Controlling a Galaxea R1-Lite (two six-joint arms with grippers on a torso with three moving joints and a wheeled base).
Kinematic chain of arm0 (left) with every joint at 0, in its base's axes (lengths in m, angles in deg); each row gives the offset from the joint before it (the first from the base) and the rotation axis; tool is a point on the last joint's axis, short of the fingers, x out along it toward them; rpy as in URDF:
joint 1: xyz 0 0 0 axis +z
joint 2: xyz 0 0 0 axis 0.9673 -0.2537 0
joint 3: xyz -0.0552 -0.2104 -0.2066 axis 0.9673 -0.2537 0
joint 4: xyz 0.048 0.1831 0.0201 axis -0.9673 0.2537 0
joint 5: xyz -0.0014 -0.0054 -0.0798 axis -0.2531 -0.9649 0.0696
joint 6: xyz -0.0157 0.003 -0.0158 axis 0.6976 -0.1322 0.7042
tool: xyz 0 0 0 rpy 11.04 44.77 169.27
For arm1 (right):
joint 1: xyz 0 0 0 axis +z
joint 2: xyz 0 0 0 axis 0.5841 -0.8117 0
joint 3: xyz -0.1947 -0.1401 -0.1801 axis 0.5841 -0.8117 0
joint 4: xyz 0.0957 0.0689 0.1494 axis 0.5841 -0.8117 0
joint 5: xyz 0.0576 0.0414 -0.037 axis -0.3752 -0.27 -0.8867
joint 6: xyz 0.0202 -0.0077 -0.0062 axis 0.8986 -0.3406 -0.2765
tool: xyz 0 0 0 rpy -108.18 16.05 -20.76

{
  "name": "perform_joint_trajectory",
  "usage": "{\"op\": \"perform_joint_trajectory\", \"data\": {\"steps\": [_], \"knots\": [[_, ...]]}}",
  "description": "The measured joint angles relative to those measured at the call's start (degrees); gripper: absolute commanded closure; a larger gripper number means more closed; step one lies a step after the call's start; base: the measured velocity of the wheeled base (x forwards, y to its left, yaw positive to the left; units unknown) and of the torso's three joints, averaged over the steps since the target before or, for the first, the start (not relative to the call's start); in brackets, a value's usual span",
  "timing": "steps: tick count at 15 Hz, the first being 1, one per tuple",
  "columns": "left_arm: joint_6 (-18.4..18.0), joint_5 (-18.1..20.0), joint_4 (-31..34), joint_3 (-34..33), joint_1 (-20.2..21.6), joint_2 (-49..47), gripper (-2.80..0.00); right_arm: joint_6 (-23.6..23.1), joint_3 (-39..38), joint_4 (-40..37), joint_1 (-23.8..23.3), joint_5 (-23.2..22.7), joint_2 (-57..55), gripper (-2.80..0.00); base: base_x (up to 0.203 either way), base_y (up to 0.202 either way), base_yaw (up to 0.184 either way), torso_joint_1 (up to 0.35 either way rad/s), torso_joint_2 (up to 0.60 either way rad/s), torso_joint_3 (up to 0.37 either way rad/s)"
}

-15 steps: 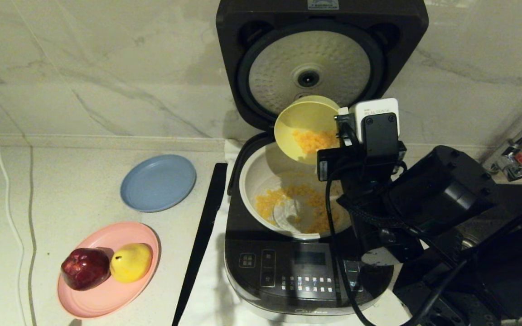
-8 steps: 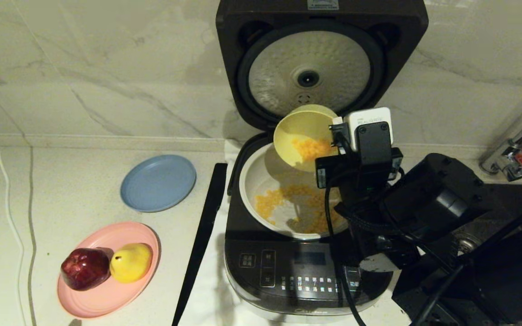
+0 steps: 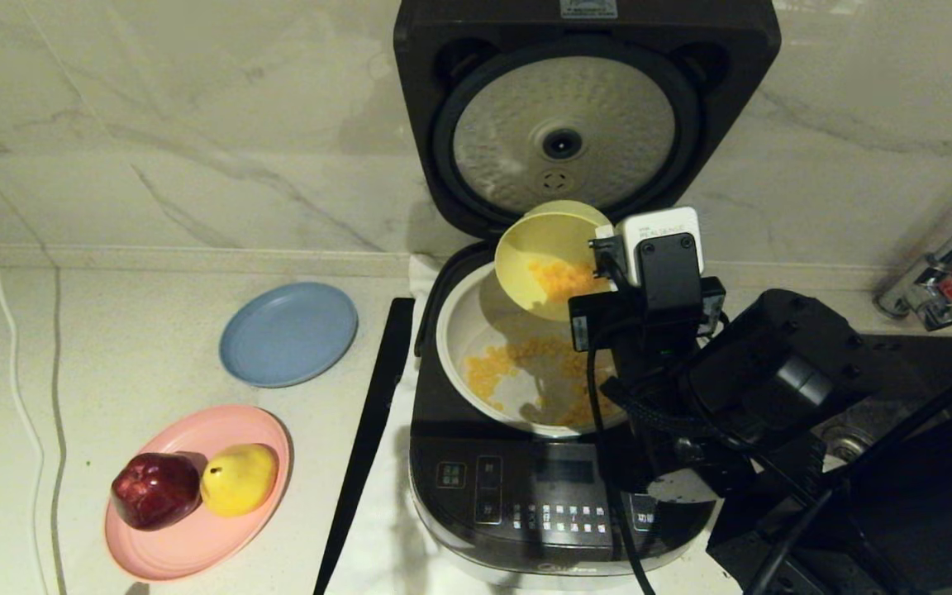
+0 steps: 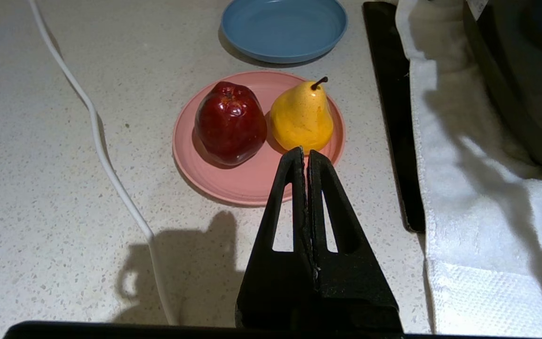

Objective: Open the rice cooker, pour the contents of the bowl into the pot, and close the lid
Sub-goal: Pour the water from the bowl into the rice cooker

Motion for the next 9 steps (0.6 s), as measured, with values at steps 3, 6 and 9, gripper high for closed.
{"op": "perform_joint_trajectory", "data": {"steps": [3, 6, 9], "knots": [[-0.01, -0.02, 0.0, 0.0, 0.0, 0.0, 0.0, -0.03, 0.36, -0.02, -0.13, 0.13, -0.22, 0.0, 0.0, 0.0, 0.0, 0.0, 0.0, 0.0], [0.01, -0.02, 0.0, 0.0, 0.0, 0.02, 0.0, -0.52, 1.6, 0.0, -0.17, 0.22, -0.09, 0.0, 0.0, 0.0, 0.0, 0.0, 0.0, 0.0], [0.03, -0.03, 0.0, 0.0, 0.0, 0.0, 0.0, -2.67, 0.55, -0.04, -0.15, -0.01, 0.33, 0.0, 0.0, 0.0, 0.0, 0.0, 0.0, 0.0]]}}
